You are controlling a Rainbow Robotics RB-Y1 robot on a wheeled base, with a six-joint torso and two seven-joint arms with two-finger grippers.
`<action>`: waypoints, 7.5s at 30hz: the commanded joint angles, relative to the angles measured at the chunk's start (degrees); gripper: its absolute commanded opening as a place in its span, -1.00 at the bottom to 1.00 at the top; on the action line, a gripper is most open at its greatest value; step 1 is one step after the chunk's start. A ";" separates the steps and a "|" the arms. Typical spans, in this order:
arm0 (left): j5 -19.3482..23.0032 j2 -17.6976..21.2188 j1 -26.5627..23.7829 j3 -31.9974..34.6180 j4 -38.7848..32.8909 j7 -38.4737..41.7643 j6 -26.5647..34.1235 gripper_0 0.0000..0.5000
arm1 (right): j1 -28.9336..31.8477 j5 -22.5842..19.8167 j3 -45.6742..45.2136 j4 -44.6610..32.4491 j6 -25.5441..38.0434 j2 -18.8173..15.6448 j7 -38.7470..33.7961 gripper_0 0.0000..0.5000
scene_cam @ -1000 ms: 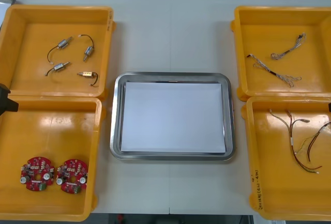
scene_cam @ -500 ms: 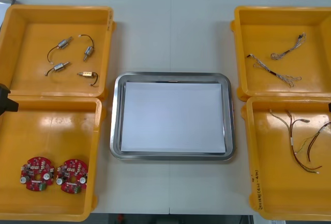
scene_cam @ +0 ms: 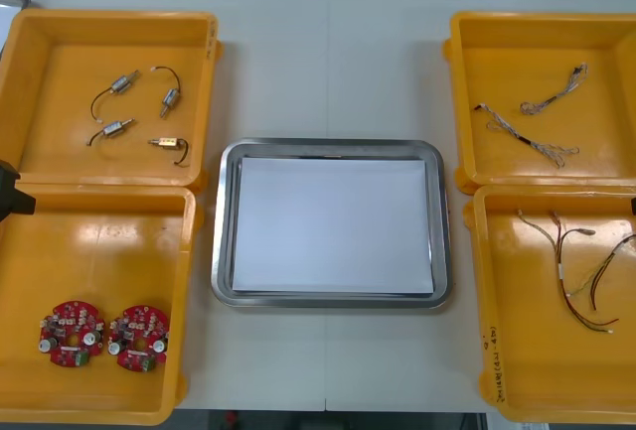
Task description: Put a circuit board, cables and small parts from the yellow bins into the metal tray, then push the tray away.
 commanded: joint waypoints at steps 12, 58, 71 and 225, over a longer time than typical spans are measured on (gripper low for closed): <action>0.14 0.57 0.86 0.35 -1.34 3.98 0.26 1.00 | -0.32 -0.46 -1.89 -1.73 0.18 0.31 -2.42 1.00; 0.14 0.57 0.86 0.35 -1.34 3.98 0.26 1.00 | -0.32 -0.46 -1.89 -1.73 0.18 0.31 -2.42 1.00; 0.14 0.57 0.86 0.35 -1.34 3.98 0.26 1.00 | -0.32 -0.46 -1.89 -1.73 0.18 0.31 -2.42 1.00; -9.70 0.22 35.23 -7.21 -3.01 -2.09 -34.86 -0.99 | 5.22 17.38 5.23 23.32 -26.24 12.88 -24.13 1.00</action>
